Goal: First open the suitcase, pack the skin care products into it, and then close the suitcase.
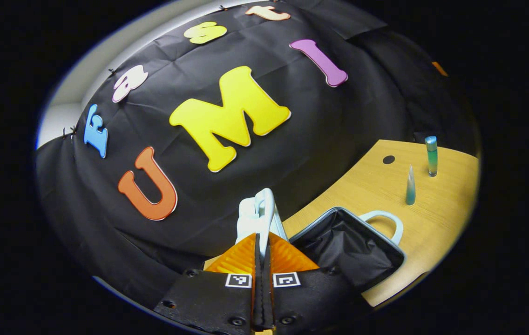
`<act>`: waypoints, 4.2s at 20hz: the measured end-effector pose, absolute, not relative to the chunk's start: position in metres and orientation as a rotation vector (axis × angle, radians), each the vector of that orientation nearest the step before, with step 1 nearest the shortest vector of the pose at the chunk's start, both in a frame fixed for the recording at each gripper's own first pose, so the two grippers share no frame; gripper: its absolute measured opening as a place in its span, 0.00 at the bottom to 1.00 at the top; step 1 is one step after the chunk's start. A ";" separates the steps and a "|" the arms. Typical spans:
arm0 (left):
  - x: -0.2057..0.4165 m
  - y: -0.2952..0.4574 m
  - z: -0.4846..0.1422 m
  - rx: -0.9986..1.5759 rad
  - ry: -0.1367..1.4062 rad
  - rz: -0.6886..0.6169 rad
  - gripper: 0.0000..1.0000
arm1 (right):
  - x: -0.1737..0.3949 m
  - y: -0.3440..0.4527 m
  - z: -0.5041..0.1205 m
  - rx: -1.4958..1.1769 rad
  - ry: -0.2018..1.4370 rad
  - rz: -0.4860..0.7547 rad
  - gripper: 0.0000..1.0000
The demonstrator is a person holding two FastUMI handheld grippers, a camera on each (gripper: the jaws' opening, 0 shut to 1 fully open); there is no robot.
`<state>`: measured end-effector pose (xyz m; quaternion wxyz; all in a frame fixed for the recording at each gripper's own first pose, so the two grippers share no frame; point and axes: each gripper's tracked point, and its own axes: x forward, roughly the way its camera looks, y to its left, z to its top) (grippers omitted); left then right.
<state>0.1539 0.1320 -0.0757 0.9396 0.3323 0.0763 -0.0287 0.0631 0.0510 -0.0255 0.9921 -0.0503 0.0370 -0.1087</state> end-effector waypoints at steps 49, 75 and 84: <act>0.175 0.090 -0.205 0.067 0.297 -0.091 0.99 | 0.131 -0.034 -0.136 -0.213 0.281 0.025 0.80; 0.243 -0.209 -0.343 0.055 0.444 -0.423 0.69 | 0.219 -0.078 -0.271 -0.176 0.490 0.090 0.80; 0.250 -0.216 -0.345 0.068 0.418 -0.440 0.45 | 0.262 -0.046 -0.317 -0.095 0.542 0.144 0.81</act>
